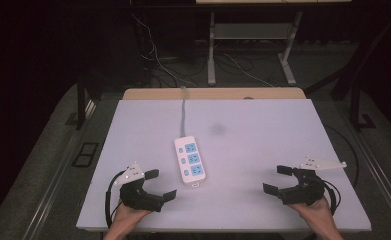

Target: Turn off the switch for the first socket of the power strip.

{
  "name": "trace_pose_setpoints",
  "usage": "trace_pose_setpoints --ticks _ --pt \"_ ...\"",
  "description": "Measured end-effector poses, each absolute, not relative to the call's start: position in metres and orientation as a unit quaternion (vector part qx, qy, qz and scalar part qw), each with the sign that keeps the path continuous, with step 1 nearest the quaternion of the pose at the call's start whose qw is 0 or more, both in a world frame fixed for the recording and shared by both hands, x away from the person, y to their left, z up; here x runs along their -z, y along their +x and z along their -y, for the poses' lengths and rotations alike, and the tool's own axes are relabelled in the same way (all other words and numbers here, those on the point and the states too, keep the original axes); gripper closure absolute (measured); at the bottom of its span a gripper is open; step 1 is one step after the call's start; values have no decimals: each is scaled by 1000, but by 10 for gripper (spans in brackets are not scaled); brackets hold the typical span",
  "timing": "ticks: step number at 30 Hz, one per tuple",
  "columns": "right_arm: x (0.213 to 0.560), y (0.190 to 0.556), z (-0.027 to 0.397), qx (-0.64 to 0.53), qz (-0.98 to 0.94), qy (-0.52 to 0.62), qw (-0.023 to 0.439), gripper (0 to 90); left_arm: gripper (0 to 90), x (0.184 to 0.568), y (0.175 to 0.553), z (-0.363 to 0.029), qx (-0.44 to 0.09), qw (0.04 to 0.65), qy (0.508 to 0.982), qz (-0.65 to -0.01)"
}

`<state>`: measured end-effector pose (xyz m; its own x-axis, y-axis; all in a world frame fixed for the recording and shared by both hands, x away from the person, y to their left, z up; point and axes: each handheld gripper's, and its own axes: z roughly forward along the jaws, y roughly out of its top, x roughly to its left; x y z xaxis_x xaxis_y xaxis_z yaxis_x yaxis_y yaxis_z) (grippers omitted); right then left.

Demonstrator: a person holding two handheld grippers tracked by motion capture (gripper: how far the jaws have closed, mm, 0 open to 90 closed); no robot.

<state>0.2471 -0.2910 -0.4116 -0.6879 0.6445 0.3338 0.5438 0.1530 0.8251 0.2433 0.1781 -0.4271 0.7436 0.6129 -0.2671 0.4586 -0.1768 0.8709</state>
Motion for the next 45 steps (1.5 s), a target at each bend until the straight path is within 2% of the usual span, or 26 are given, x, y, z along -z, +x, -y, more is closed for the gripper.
trace_pose_setpoints --ticks 29,45 --pt "416 247 287 -501 -772 390 29 24 0 417 242 -186 -68 533 764 -356" --pt "417 248 290 -497 -774 392 26 23 0 410 249 -173 -45 494 798 -342"
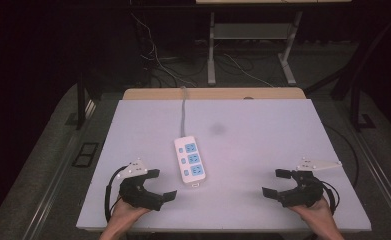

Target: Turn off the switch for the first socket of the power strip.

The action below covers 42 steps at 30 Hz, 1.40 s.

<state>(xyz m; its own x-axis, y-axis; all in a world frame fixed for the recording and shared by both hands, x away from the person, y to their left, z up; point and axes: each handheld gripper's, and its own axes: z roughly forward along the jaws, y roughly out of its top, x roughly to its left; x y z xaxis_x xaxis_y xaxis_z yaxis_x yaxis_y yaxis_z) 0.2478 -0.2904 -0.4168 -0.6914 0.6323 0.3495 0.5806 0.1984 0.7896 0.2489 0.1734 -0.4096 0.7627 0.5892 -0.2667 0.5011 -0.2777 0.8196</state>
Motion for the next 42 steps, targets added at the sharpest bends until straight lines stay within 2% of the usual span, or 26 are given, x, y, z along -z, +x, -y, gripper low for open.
trace_pose_setpoints --ticks 42 --pt "418 248 290 -492 -776 395 27 23 0 363 298 -159 -45 454 831 -318"
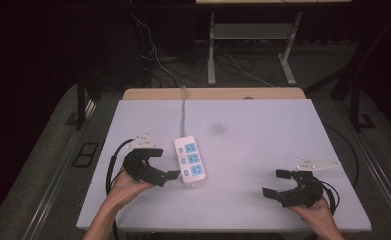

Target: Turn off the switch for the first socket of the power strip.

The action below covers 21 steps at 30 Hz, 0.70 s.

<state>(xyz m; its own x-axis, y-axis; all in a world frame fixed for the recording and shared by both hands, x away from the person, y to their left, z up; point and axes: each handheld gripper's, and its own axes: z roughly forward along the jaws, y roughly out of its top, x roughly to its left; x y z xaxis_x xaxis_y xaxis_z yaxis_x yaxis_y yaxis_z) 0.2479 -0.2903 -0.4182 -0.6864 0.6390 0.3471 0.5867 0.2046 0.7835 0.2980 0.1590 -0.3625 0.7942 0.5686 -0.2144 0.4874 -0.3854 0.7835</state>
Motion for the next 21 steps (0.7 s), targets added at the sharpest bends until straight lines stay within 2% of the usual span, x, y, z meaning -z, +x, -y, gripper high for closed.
trace_pose_setpoints --ticks 21 --pt "419 248 289 -487 -779 395 27 23 0 357 321 -156 -44 432 842 -319"
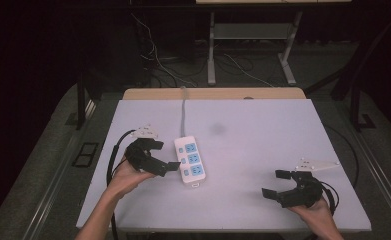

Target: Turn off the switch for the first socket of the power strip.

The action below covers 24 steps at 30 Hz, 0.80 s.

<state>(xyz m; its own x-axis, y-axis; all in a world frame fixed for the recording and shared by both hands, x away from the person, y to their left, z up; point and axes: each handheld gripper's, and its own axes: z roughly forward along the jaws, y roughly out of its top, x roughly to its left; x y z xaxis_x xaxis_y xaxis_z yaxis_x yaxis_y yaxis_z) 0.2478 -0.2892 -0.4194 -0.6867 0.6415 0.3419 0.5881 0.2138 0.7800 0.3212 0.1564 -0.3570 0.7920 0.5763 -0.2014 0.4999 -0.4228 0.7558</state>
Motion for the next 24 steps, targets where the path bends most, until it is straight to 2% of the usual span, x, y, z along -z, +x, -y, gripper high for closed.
trace_pose_setpoints --ticks 24 --pt "420 248 289 -483 -781 394 29 24 0 358 357 -145 -40 396 862 -314"
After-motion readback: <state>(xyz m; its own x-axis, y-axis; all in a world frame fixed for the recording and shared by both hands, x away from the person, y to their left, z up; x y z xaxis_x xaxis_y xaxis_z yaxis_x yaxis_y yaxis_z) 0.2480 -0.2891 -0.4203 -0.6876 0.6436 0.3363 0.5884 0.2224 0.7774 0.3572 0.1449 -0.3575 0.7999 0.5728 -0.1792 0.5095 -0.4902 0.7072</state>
